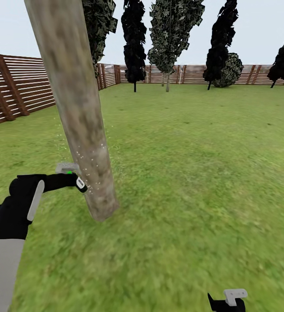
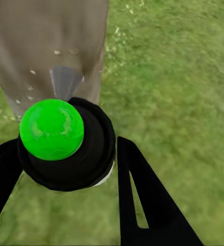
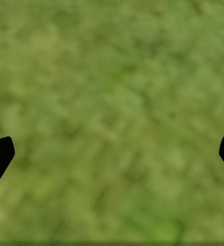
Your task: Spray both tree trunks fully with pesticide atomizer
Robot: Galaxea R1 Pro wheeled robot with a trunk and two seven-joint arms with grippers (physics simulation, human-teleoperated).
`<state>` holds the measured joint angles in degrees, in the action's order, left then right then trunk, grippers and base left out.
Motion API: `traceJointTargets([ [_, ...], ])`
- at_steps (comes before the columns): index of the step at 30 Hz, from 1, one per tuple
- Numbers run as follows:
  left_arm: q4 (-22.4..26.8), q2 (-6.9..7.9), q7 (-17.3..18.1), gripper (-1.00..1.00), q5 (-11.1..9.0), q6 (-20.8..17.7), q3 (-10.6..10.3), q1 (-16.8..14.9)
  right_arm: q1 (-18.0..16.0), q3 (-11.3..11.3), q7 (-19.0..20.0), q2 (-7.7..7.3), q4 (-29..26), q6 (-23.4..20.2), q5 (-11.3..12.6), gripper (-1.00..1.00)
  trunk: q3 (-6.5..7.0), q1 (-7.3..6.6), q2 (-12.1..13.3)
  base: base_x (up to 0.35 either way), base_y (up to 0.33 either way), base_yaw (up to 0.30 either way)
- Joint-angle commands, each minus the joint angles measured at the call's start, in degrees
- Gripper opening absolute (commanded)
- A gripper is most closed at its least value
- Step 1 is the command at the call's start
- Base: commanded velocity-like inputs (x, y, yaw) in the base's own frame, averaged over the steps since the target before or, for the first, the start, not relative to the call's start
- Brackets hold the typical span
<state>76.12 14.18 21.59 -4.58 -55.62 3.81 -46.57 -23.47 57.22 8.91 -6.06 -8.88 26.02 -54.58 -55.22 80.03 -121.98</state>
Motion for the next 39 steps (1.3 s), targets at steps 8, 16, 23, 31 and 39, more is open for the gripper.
traceJointTargets([
  [8, -2.13, 1.92, 0.05, -1.00, 0.31, -0.48, -3.40, -0.41, 0.00, 0.00, 0.05, 0.00, 0.00, 0.00, 0.00, 1.00, 0.00, 0.00, 0.00, 0.000, 0.000, 0.000],
  [16, -25.59, -0.67, -1.74, -1.00, 3.10, 17.90, -6.17, -0.03, 0.00, 0.00, 0.05, 0.00, 0.00, 0.00, 0.00, 1.00, 0.00, 0.00, 0.00, 0.000, 0.000, 0.000],
  [23, -26.85, -5.36, -13.44, -1.00, 4.76, 19.61, -6.11, 3.90, 0.00, 0.00, -0.04, 0.00, 0.00, 0.00, 0.00, 1.00, 0.00, 0.00, 0.00, 0.082, -0.123, 0.000],
  [31, -31.02, -5.43, -15.88, -1.00, 1.32, 19.41, -5.76, 6.49, 0.00, 0.00, 0.10, 0.00, 0.03, 0.00, 0.00, 1.00, 0.00, 0.00, 0.00, 0.148, -0.243, 0.000],
  [39, -31.03, -6.89, -16.35, -1.00, 1.32, 19.51, -1.63, 6.49, 0.00, -0.03, 0.05, 0.00, 0.09, 0.00, 0.00, 1.00, 0.00, 0.00, 0.00, 0.120, -0.256, 0.110],
])
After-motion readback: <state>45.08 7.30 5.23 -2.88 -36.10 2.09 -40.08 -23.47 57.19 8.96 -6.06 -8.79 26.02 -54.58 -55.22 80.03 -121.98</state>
